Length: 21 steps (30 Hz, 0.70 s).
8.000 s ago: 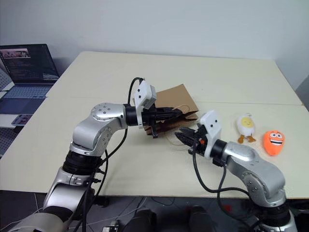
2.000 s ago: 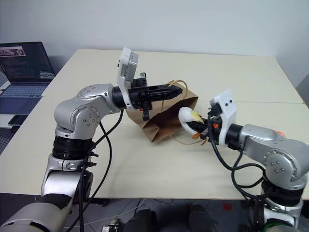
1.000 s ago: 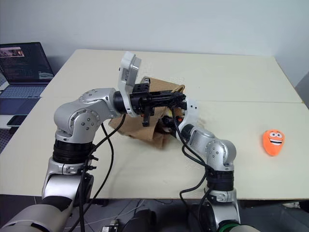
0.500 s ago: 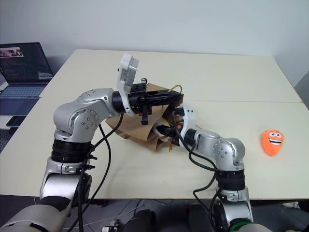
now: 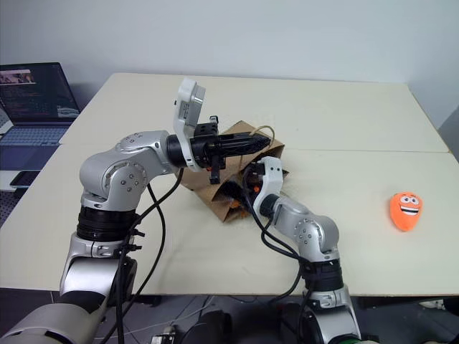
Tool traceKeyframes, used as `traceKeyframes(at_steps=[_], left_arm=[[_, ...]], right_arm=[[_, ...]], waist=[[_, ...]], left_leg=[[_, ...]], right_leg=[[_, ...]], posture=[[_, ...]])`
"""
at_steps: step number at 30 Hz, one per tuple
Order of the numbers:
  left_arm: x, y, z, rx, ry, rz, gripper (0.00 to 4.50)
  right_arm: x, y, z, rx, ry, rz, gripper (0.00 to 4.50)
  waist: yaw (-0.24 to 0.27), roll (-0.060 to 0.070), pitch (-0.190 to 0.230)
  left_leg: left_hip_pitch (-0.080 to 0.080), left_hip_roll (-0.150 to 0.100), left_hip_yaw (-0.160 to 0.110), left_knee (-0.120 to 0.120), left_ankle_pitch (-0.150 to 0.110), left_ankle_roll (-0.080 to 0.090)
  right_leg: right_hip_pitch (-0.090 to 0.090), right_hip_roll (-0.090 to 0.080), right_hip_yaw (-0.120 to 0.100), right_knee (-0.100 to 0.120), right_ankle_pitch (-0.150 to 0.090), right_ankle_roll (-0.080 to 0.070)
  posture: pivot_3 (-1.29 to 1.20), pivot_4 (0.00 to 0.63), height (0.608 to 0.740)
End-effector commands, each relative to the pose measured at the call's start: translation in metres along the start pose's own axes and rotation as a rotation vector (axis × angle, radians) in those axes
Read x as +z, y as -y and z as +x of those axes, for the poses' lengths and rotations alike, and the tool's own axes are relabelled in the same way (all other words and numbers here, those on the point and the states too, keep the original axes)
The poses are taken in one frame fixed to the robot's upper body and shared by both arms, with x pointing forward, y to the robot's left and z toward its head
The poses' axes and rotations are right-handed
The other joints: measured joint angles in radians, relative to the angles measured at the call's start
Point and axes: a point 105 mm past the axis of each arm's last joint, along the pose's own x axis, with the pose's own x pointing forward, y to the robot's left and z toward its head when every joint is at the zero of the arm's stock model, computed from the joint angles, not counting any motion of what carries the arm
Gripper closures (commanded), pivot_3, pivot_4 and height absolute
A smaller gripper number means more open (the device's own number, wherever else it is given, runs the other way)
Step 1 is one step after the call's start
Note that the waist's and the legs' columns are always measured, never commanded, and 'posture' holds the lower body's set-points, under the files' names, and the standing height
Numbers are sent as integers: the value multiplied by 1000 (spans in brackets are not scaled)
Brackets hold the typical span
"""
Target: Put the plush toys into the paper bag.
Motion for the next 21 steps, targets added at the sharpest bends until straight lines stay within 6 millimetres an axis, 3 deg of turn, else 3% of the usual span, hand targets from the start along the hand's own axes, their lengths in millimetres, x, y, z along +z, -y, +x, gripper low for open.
traceKeyframes(at_steps=[1, 2, 12, 18, 21], left_arm=[[7, -1, -5, 16, 9, 48, 4500], [6, -1, -5, 18, 6, 49, 4500], [1, -3, -3, 34, -1, 54, 4500], [-2, -1, 1, 26, 13, 46, 4500], [-4, 2, 3, 16, 16, 48, 4500]], right_arm=[[14, -5, -13, 16, 37, -109, 431], [16, -5, -17, 13, 36, -132, 36], [31, -6, -66, 83, -68, -476, 36], [64, 3, -112, 70, -56, -620, 36], [85, 20, -140, -13, -37, -690, 36]], waist=[[0, 0, 0], [0, 0, 0], [1, 0, 0], [6, 0, 0], [12, 0, 0]], left_leg=[[0, 0, 0, 0, 0, 0], [0, 0, 0, 0, 0, 0], [0, -1, 0, 0, 0, 0], [-1, -2, 0, 1, 0, 0], [-1, -4, 0, 1, 0, 0]], right_leg=[[0, 0, 0, 0, 0, 0], [0, 0, 0, 0, 0, 0], [0, 0, 0, -1, 0, 0], [1, 0, 0, -2, 0, 0], [2, 0, 0, -4, 0, 0]], posture=[[0, 150, 740], [0, 150, 740], [0, 150, 740], [0, 150, 740], [0, 150, 740]])
